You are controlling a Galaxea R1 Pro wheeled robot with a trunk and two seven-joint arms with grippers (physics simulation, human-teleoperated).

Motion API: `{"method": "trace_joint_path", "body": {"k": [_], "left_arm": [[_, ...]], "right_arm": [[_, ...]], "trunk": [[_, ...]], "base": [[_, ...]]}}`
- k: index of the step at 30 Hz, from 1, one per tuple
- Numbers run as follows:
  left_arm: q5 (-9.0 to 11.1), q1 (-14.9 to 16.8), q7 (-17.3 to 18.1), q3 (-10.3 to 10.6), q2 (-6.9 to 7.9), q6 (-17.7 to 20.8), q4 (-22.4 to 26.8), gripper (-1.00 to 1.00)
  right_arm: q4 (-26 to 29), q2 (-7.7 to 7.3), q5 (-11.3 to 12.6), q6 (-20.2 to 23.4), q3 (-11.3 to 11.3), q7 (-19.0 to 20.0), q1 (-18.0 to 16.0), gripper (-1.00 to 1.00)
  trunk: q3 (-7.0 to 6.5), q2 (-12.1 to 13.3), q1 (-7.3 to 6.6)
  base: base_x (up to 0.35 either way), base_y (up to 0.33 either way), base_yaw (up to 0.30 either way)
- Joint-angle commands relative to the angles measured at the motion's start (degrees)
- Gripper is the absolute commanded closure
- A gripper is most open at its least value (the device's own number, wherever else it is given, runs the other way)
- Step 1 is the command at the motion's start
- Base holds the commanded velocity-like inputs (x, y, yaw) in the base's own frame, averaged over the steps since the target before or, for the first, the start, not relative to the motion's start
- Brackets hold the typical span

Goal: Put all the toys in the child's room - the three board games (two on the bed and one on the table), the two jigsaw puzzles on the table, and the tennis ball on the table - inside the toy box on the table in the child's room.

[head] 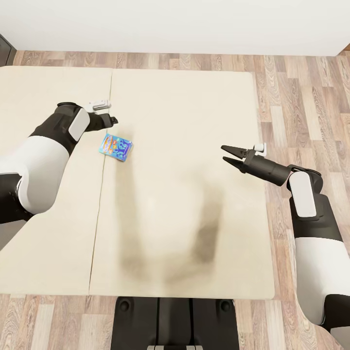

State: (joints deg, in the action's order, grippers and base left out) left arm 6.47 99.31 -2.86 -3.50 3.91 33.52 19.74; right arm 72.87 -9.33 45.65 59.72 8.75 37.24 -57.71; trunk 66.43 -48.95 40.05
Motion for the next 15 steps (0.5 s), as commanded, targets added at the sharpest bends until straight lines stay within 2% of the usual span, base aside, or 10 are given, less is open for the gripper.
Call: {"method": "trace_joint_path", "body": {"k": [1, 9, 15], "left_arm": [[0.59, 0.01, -0.3, -0.18, -0.02, 0.18, 0.06, -1.0], [0.61, -0.13, -0.3, -0.19, -0.04, -0.22, 0.04, -1.0], [0.58, -0.42, -0.3, -0.19, -0.04, -0.31, 0.04, -1.0]], "right_arm": [[-0.03, 0.01, -0.3, 0.28, 0.09, 0.38, -0.03, -1.0], [-0.33, 0.01, -0.3, 0.28, 0.06, 0.2, -0.09, -1.0], [-0.68, -0.25, -0.18, 0.28, 0.19, -1.69, -0.3, -1.0]], "trunk": [[0.06, -0.04, 0.01], [0.6, -0.04, 0.01], [1.14, -0.04, 0.01]], "base": [[0.0, 0.0, 0.0], [0.0, 0.0, 0.0], [0.0, 0.0, 0.0]]}}
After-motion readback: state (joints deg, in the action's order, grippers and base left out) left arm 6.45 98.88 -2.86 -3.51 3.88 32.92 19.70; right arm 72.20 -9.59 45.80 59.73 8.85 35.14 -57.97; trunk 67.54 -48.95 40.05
